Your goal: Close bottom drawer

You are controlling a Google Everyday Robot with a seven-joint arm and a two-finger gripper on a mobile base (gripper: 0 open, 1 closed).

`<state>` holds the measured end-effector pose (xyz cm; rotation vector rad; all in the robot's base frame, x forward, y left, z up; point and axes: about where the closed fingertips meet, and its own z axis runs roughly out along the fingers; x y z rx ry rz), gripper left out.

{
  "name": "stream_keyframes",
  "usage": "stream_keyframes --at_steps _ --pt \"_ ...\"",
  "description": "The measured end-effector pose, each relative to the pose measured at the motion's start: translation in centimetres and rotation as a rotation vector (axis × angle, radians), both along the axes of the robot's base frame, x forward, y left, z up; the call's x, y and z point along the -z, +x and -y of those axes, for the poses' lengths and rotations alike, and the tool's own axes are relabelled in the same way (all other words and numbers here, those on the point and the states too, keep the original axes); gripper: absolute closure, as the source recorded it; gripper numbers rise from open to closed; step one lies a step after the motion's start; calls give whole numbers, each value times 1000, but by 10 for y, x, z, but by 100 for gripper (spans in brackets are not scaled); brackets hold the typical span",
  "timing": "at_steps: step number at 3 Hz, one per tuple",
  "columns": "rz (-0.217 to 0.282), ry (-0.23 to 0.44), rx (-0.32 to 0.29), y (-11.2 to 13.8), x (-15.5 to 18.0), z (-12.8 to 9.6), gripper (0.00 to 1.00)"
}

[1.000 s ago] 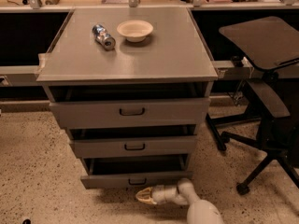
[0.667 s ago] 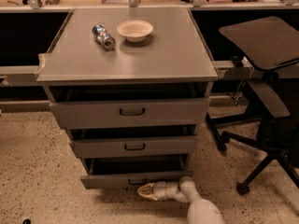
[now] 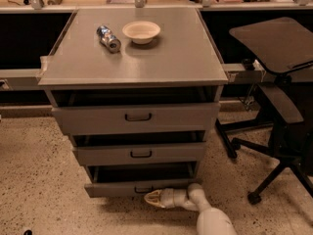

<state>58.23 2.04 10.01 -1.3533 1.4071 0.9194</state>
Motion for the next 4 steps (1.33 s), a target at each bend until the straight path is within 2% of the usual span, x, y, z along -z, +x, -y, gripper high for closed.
stream_keyframes --at_steps 1,4 --pt "45 5 42 11 -3 0 100" --pt "97 7 83 27 -9 2 100"
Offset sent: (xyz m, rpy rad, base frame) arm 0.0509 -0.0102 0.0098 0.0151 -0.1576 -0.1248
